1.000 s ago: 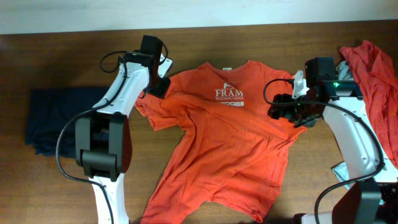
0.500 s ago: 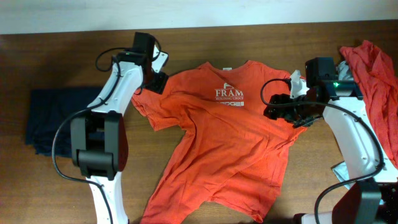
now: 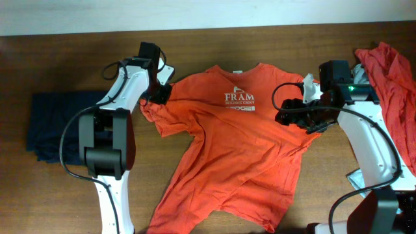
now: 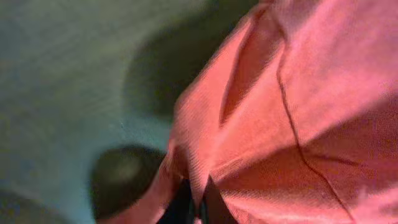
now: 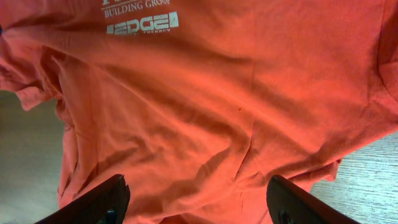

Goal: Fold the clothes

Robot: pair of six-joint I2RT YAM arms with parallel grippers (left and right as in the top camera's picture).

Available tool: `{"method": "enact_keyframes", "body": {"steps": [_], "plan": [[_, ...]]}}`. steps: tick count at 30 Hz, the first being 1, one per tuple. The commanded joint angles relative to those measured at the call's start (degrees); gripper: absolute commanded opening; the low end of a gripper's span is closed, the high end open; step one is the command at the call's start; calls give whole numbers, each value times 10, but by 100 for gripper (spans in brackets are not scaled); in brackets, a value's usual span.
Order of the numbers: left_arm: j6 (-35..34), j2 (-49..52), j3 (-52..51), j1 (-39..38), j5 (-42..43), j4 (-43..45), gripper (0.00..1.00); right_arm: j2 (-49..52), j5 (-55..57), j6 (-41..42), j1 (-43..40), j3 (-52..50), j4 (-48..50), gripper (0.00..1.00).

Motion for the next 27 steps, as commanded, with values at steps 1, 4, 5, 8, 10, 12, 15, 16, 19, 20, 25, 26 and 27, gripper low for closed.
{"method": "enact_keyframes", "body": {"steps": [1,4,5,8,10,12,15,16,19,20,25,26,27], "plan": [[-24,21,-9,-2,8,-42,1,-8,-6,-4,2,8,0,76],[-51,18,-7,-2,8,-82,1,-8,-6,-2,7,8,0,76],[-61,16,-7,-2,6,-94,1,-8,-6,-2,12,7,0,76],[-99,-1,-7,-2,-24,-131,1,-5,-3,-2,35,1,0,76],[-131,-23,-7,-1,-70,-153,1,1,8,8,56,-7,0,76],[-146,-50,-4,2,-104,-169,1,15,43,37,85,-19,-3,76],[-148,-91,2,8,-117,-183,1,35,106,95,111,-36,-13,76],[-148,-107,2,10,-119,-186,1,41,114,110,117,-44,-16,75],[-148,-145,2,19,-123,-193,1,56,117,144,121,-71,-17,74],[-148,-157,2,22,-125,-193,1,60,118,154,120,-81,-17,74],[-148,-195,2,28,-126,-194,0,71,124,188,109,-141,10,53],[-148,-200,2,28,-126,-194,1,72,130,197,104,-156,25,43],[-148,-202,2,28,-126,-194,1,72,135,206,99,-168,38,36]]}}
